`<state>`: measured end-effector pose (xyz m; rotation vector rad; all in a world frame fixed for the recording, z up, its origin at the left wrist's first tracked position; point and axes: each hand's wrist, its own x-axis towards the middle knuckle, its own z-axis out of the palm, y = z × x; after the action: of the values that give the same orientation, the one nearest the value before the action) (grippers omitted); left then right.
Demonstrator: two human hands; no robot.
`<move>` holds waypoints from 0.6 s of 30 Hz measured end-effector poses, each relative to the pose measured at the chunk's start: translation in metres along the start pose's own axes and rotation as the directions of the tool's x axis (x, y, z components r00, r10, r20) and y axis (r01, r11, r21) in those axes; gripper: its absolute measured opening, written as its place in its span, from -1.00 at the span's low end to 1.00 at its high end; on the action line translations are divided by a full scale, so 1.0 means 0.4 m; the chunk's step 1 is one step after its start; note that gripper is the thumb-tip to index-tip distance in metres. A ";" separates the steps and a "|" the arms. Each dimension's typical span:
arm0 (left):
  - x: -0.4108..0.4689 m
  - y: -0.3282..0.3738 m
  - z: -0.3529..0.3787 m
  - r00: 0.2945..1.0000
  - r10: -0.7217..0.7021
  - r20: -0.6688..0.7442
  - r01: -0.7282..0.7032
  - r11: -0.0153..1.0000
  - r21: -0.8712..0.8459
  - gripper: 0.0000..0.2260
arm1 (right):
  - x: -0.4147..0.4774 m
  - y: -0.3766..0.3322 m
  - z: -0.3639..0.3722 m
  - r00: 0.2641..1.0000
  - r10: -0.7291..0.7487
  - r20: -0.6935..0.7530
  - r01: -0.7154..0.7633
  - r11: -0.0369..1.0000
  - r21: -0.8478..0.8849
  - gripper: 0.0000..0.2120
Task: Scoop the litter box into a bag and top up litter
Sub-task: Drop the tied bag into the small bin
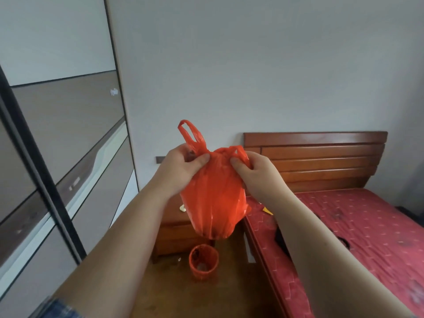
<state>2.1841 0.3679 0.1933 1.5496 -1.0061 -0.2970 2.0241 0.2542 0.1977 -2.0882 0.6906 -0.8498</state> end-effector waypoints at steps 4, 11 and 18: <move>0.175 -0.103 -0.056 0.999 -0.021 0.034 0.020 0.999 0.031 -0.93 | 0.174 0.032 0.105 0.999 0.031 0.013 -0.031 1.000 -0.006 -0.79; 0.420 -0.298 -0.087 0.993 -0.063 0.099 0.056 0.995 0.077 -0.98 | 0.404 0.145 0.259 0.995 0.100 0.015 -0.100 0.995 -0.016 -0.80; 0.587 -0.518 -0.055 0.967 -0.207 0.150 0.191 0.975 0.115 -0.93 | 0.584 0.335 0.380 0.978 0.192 0.085 -0.184 0.978 -0.097 -0.80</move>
<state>2.4264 0.1956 0.0928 1.7430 -1.0032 -0.5268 2.2608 0.0836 0.0948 -2.0874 0.8729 -0.6212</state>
